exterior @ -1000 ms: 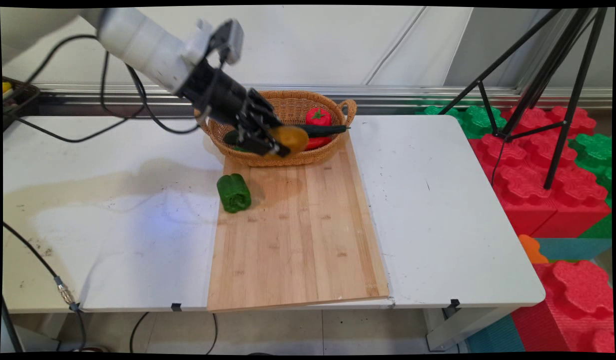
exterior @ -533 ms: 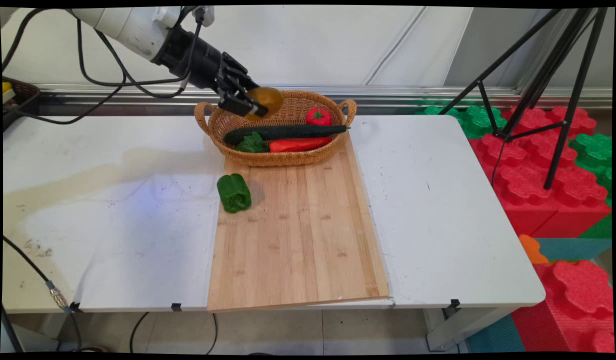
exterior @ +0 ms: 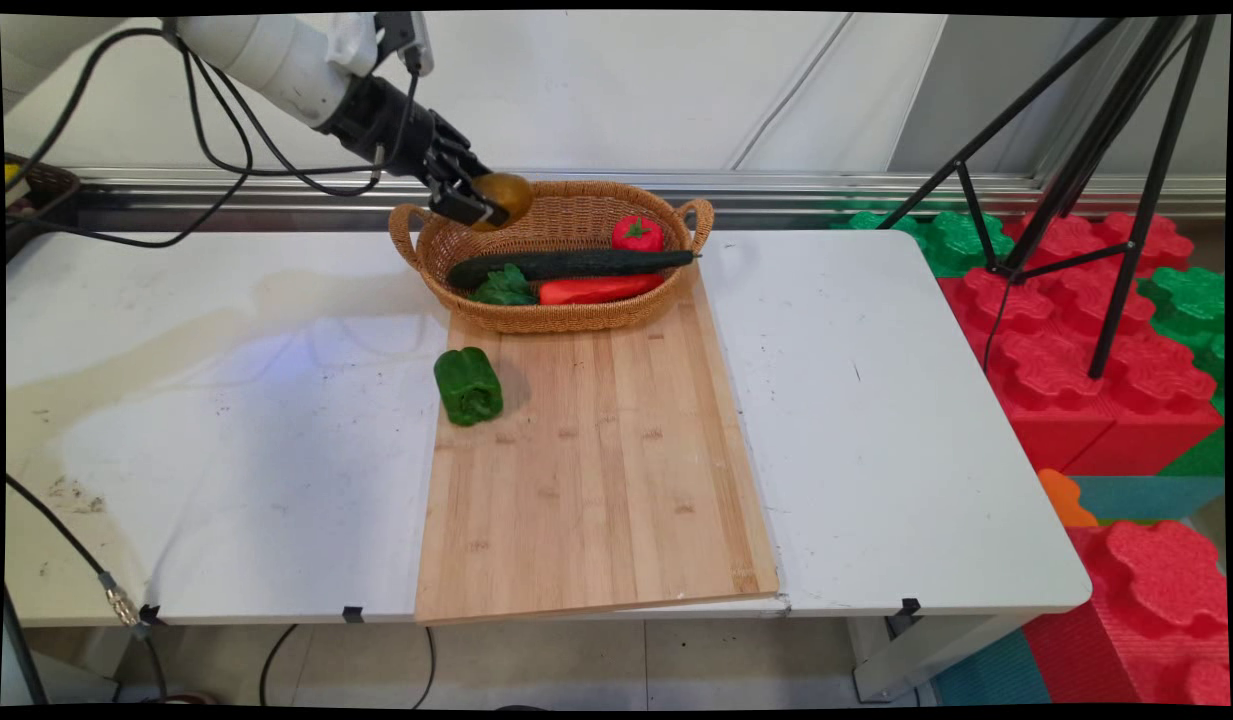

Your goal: Place the picked object in the vegetable basket

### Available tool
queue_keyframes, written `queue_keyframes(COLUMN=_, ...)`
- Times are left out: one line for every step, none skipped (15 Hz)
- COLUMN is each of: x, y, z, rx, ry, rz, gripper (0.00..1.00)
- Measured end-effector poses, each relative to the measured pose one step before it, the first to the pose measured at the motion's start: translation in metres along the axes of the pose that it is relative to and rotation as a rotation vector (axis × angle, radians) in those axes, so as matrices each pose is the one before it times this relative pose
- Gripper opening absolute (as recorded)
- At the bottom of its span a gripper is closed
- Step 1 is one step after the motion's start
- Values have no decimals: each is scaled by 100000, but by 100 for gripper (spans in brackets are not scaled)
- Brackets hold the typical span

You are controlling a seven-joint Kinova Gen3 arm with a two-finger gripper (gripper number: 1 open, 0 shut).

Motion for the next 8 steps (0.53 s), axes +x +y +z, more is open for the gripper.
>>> queue_keyframes(x=-533, y=-590, z=692, rx=1129, ry=-1969, rz=-495, gripper=0)
queue_keyframes(x=-414, y=-492, z=625, rx=1207, ry=-1581, rz=-810, gripper=0)
queue_keyframes(x=-361, y=-587, z=695, rx=1878, ry=-1668, rz=-850, gripper=0)
queue_keyframes(x=-240, y=-567, z=604, rx=2199, ry=-1383, rz=-722, gripper=0)
queue_keyframes(x=-101, y=-328, z=652, rx=1228, ry=-1023, rz=-435, gripper=0)
queue_keyframes(x=-74, y=-308, z=725, rx=1087, ry=-1008, rz=-438, gripper=0)
queue_keyframes(x=3, y=-181, z=512, rx=614, ry=-649, rz=-342, gripper=0)
queue_keyframes(x=121, y=-187, z=673, rx=553, ry=-595, rz=-293, gripper=0)
